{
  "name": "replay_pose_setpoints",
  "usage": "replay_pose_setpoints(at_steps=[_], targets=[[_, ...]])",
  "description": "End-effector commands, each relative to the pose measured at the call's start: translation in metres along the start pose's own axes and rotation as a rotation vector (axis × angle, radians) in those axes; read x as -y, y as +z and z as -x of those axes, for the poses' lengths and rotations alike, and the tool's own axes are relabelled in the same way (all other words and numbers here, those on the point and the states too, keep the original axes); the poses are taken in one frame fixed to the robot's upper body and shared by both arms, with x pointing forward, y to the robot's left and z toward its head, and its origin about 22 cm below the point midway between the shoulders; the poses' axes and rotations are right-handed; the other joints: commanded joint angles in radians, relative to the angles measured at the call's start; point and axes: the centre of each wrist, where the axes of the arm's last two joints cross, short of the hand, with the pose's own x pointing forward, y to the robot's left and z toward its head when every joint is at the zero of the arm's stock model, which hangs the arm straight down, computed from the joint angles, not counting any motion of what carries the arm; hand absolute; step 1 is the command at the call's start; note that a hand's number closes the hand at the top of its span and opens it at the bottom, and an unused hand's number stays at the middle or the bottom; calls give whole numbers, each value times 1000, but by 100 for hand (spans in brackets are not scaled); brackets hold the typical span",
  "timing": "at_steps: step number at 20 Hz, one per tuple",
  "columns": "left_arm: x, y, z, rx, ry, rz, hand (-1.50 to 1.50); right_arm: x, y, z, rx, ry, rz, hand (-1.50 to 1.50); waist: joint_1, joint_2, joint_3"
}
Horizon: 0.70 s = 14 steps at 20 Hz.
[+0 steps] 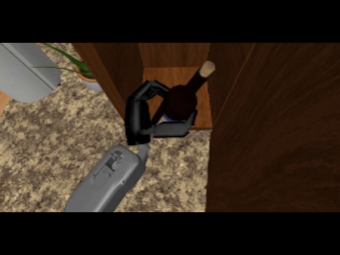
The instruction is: Pick up the wine, place it into the cabinet and close the cabinet
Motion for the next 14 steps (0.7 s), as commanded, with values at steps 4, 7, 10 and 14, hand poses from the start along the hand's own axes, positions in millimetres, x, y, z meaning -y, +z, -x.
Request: replay_pose_setpoints(at_steps=[4, 7, 10, 14], targets=[[-8, -36, -4, -37, 7, -25, 150, -3, 24, -24, 44, -29, -16, -150, -2, 0, 0], [11, -19, -8, -59, 9, 14, 150, 2, 28, -28, 58, -19, -27, -150, -5, -2, 0], [-10, -42, 11, -75, 20, 2, 150, -16, 31, -35, 68, -27, -34, -150, -12, 1, -1], [-11, -49, 12, -113, -7, -8, 150, 5, 27, -15, 49, -24, -21, -150, -3, 0, 1]])
